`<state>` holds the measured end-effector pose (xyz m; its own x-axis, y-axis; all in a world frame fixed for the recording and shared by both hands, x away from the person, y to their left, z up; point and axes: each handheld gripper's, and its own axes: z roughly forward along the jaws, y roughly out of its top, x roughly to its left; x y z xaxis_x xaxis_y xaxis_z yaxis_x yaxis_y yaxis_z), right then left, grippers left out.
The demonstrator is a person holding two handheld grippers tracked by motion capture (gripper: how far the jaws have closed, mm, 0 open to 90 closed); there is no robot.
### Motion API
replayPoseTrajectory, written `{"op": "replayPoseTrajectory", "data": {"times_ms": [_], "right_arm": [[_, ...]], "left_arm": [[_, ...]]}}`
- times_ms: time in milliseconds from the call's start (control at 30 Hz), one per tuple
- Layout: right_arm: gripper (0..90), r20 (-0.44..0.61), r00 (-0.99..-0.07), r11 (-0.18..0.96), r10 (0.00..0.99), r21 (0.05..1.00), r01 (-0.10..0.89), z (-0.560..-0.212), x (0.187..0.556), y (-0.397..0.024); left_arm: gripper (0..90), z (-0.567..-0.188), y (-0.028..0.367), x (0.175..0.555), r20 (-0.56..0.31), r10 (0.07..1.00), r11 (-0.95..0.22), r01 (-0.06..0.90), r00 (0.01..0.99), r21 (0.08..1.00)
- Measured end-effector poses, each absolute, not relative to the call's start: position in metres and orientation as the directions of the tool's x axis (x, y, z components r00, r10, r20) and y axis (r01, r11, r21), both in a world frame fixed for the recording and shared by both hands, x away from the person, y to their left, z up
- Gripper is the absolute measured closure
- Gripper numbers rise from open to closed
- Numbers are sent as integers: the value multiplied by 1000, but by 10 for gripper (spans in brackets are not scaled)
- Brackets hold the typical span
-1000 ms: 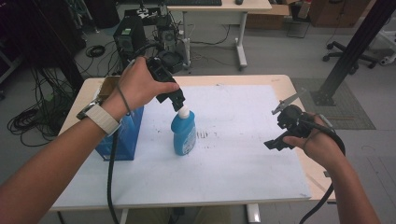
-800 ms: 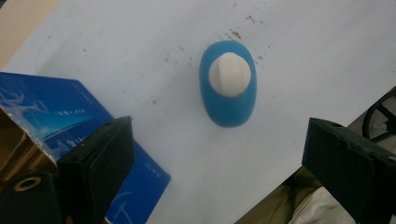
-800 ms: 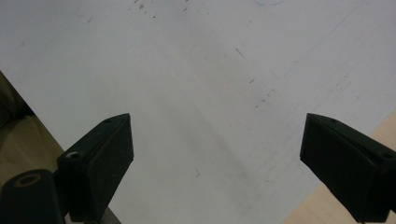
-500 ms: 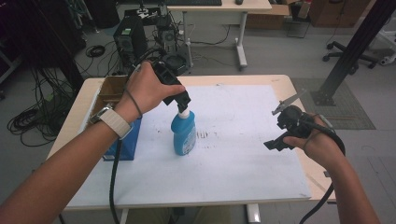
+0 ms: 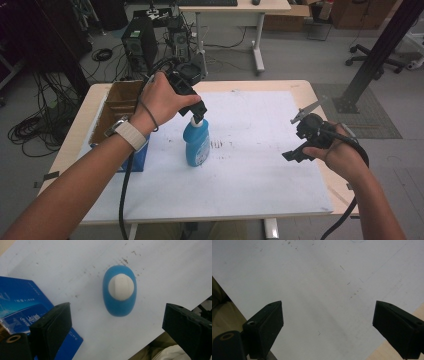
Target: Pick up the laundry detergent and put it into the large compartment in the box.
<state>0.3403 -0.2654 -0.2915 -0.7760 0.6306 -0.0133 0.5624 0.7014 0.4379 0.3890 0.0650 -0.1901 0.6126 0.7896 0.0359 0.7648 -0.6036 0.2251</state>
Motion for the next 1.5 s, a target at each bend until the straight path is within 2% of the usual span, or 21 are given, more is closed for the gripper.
{"op": "replayPoseTrajectory", "data": {"times_ms": [1333,1500], "right_arm": [[98,-2,-778,701,628,437,564,-299,342,-265],[98,-2,-780,702,626,436,563,-300,342,-265]], "left_arm": [[94,-221,55,399,24,816,-562,785,577,261],[95,-231,57,402,-2,821,-553,795,571,250]]}}
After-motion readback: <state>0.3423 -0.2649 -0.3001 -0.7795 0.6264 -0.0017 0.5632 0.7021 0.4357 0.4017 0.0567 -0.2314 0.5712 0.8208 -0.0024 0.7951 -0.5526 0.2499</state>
